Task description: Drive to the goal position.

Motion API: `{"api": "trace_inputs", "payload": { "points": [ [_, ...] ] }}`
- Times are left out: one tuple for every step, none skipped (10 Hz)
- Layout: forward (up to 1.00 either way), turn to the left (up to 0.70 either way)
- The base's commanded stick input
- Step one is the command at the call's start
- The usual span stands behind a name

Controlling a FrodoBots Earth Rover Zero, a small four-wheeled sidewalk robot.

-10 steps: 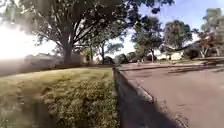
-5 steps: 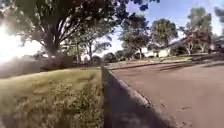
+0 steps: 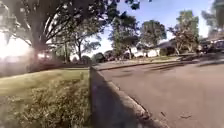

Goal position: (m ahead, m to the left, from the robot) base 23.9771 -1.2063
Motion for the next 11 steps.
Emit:
{"api": "trace_inputs", "payload": {
  "points": [
    [1.0, 0.0],
    [1.0, 0.0],
    [1.0, 0.0],
    [1.0, 0.0],
    [1.0, 0.0],
    [1.0, 0.0],
    [1.0, 0.0],
    [1.0, 0.0],
    [1.0, 0.04],
    [1.0, 0.37],
    [1.0, 0.38]
  ]
}}
